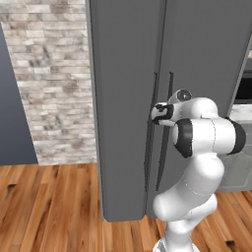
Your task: Retrieve the chicken drumstick from the fridge and place it on the saucepan with marinade on the stove.
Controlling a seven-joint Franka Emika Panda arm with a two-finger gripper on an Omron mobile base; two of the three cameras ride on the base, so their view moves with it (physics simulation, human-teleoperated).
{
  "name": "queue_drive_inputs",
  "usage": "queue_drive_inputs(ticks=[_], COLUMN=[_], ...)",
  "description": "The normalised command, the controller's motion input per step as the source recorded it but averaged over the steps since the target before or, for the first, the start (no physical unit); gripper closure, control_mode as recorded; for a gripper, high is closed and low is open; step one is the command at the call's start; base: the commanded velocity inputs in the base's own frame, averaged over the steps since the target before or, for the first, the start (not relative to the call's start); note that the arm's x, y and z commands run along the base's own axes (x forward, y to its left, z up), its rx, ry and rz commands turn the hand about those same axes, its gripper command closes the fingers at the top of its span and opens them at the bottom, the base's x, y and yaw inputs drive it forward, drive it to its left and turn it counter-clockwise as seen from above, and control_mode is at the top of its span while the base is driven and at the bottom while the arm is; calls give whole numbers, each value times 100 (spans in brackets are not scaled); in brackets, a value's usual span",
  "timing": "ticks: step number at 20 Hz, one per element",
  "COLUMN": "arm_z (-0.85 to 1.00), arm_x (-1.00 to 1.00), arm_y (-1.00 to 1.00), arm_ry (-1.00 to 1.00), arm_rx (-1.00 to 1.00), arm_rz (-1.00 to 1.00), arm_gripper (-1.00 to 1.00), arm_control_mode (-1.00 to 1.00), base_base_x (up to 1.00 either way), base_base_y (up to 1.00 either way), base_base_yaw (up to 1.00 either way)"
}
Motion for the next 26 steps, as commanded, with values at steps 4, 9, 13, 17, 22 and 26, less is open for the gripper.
queue_drive_inputs(ticks=[4, 9, 13, 17, 22, 26], arm_z=[0, 0, 0, 0, 0, 0], arm_x=[3, -42, -80, -75, -53, -26], arm_y=[0, 0, -12, -21, -23, -25], arm_ry=[1, 5, 3, 4, 2, 0], arm_rx=[0, 0, 0, 1, 0, 0], arm_rz=[0, 0, 0, 0, 0, 1], arm_gripper=[100, 100, 100, 100, 100, 100], arm_control_mode=[-100, -100, -100, -100, -100, -100], base_base_x=[0, 0, 0, 0, 0, 0], base_base_y=[0, 0, 0, 0, 0, 0], base_base_yaw=[0, 0, 0, 0, 0, 0])
